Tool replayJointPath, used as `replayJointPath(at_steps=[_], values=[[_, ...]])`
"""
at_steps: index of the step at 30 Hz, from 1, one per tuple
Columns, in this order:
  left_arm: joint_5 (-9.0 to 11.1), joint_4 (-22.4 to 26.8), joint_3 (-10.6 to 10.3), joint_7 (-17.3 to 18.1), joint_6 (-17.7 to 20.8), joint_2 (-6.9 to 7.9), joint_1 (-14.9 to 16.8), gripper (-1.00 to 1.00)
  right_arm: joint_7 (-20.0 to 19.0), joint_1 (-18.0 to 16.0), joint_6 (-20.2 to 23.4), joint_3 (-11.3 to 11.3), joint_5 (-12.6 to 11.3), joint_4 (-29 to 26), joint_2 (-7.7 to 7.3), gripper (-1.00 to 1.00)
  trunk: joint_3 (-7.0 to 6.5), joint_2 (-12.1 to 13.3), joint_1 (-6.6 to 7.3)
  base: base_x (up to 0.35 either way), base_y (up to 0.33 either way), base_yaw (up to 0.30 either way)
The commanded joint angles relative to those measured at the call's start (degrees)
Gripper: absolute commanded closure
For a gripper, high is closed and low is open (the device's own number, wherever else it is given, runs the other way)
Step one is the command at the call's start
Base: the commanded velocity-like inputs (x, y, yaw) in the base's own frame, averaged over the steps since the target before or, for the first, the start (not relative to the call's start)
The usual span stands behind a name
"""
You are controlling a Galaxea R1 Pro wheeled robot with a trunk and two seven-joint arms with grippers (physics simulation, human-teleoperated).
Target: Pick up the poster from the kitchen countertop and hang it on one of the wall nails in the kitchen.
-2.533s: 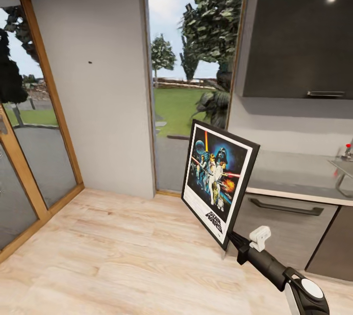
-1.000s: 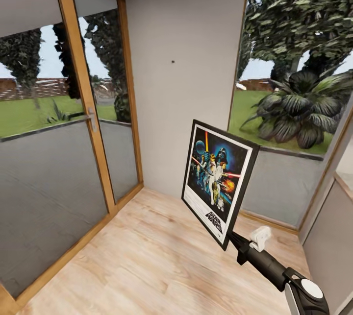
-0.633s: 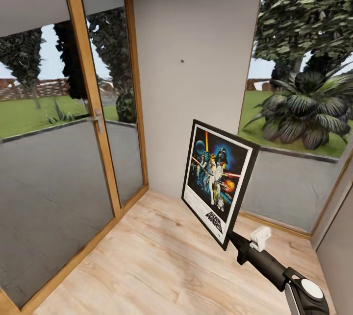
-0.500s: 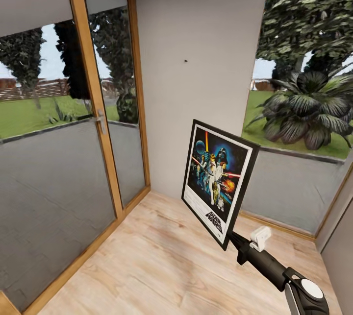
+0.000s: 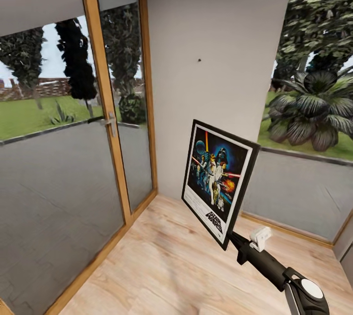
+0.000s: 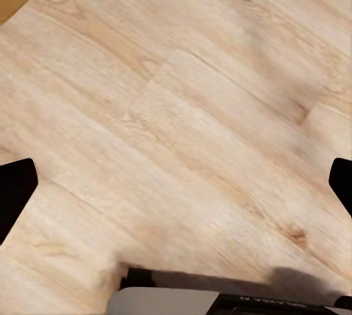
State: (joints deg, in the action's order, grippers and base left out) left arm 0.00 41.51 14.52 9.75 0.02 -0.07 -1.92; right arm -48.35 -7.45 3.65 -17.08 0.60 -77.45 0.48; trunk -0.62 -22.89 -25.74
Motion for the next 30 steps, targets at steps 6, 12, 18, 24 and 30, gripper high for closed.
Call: replayJointPath(at_steps=[6, 12, 18, 24, 30], values=[[0.00, 0.05, 0.16, 0.36, 0.00, -0.02, -0.01, -1.00, -0.50, -0.02, 0.48, -0.15, -0.07, -0.07, 0.05, 1.00, 0.00, -0.03, -0.04, 0.189, 0.321, 0.000], [0.00, 0.07, 0.16, 0.36, 0.00, -0.02, -0.01, -1.00, -0.51, -0.02, 0.48, -0.15, -0.07, -0.07, 0.05, 1.00, -0.04, -0.03, -0.04, 0.188, 0.321, -0.091], [0.00, 0.08, 0.16, 0.36, 0.00, -0.02, -0.01, -1.00, -0.55, -0.02, 0.52, -0.15, -0.07, -0.04, 0.05, 1.00, -0.22, -0.03, -0.04, 0.188, 0.321, -0.261], [0.00, 0.07, 0.16, 0.36, -0.02, -0.02, -0.01, -1.00, -0.60, -0.02, 0.57, -0.15, -0.07, 0.01, 0.05, 1.00, -0.46, -0.03, -0.04, 0.188, 0.321, -0.291], [0.00, 0.14, 0.16, 0.36, -0.02, -0.02, -0.01, -1.00, -0.60, -0.02, 0.57, -0.15, -0.07, 0.02, 0.05, 1.00, -0.72, -0.03, -0.04, 0.189, 0.321, -0.294]])
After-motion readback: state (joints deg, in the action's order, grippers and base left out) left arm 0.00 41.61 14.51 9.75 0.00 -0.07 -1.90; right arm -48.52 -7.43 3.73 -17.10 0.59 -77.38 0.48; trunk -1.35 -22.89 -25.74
